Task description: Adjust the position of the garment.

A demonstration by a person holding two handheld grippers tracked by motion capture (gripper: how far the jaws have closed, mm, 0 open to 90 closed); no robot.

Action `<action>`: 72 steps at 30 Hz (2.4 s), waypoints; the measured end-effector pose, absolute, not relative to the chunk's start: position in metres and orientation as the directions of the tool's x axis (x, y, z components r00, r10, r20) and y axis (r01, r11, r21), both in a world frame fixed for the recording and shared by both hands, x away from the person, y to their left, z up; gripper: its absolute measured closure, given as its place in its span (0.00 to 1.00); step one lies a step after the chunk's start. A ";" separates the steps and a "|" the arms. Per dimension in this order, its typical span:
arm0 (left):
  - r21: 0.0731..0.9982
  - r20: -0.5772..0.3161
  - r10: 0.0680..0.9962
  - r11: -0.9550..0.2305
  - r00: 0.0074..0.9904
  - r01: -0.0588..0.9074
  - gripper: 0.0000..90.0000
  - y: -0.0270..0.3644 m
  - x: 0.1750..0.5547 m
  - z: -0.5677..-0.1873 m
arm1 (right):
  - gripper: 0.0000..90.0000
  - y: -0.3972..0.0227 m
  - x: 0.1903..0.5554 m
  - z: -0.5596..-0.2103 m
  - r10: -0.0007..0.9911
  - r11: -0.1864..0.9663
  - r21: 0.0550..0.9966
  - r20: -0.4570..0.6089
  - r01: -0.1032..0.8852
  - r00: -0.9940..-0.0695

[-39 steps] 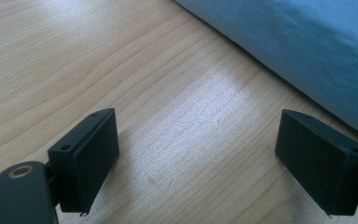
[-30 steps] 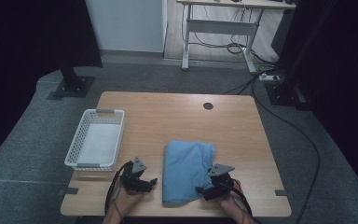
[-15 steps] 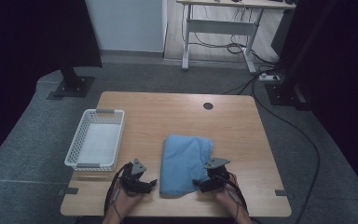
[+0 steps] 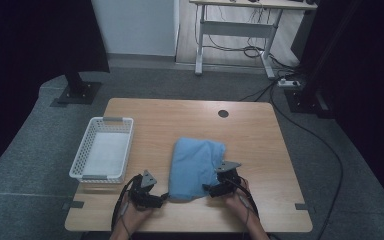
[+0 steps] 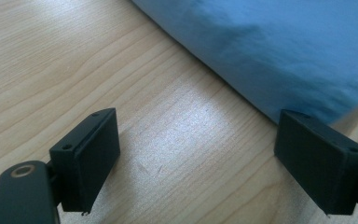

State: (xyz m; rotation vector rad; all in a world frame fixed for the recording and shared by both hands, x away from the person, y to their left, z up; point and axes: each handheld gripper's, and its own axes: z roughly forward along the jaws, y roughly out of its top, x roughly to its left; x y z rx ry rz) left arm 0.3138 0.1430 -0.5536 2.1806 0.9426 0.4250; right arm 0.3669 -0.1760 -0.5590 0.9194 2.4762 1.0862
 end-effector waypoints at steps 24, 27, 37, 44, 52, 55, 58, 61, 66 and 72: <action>0.723 0.017 0.731 -0.481 0.683 0.496 0.15 0.143 0.312 -0.554 | 0.08 -0.146 0.408 -0.558 0.666 0.506 0.738 -0.005 0.447 -0.746; 0.723 0.017 0.729 -0.482 0.684 0.495 0.15 0.143 0.310 -0.554 | 0.08 -0.142 0.412 -0.558 0.664 0.508 0.738 -0.007 0.445 -0.748; 0.723 0.017 0.728 -0.483 0.686 0.494 0.16 0.143 0.308 -0.554 | 0.08 -0.128 0.426 -0.558 0.661 0.509 0.738 -0.005 0.443 -0.750; 0.723 0.017 0.727 -0.482 0.686 0.494 0.15 0.143 0.308 -0.554 | 0.08 -0.118 0.434 -0.558 0.660 0.510 0.738 -0.005 0.442 -0.751; 0.723 0.017 0.725 -0.484 0.688 0.493 0.16 0.143 0.308 -0.554 | 0.08 -0.108 0.441 -0.558 0.656 0.512 0.739 -0.007 0.438 -0.755; 0.723 0.017 0.722 -0.487 0.691 0.491 0.16 0.143 0.308 -0.554 | 0.08 -0.104 0.443 -0.558 0.656 0.512 0.738 -0.007 0.439 -0.755; 0.723 0.017 0.720 -0.488 0.694 0.489 0.16 0.142 0.308 -0.554 | 0.08 -0.098 0.447 -0.558 0.654 0.513 0.738 -0.006 0.437 -0.757; 0.723 0.017 0.720 -0.488 0.694 0.488 0.16 0.142 0.308 -0.554 | 0.08 -0.094 0.450 -0.558 0.649 0.516 0.739 -0.006 0.434 -0.761; 0.722 0.018 0.721 -0.488 0.693 0.489 0.16 0.142 0.308 -0.554 | 0.08 -0.087 0.454 -0.558 0.644 0.518 0.740 -0.008 0.429 -0.765; 0.723 0.018 0.723 -0.487 0.690 0.491 0.16 0.141 0.308 -0.554 | 0.08 -0.080 0.457 -0.557 0.640 0.521 0.739 -0.006 0.428 -0.769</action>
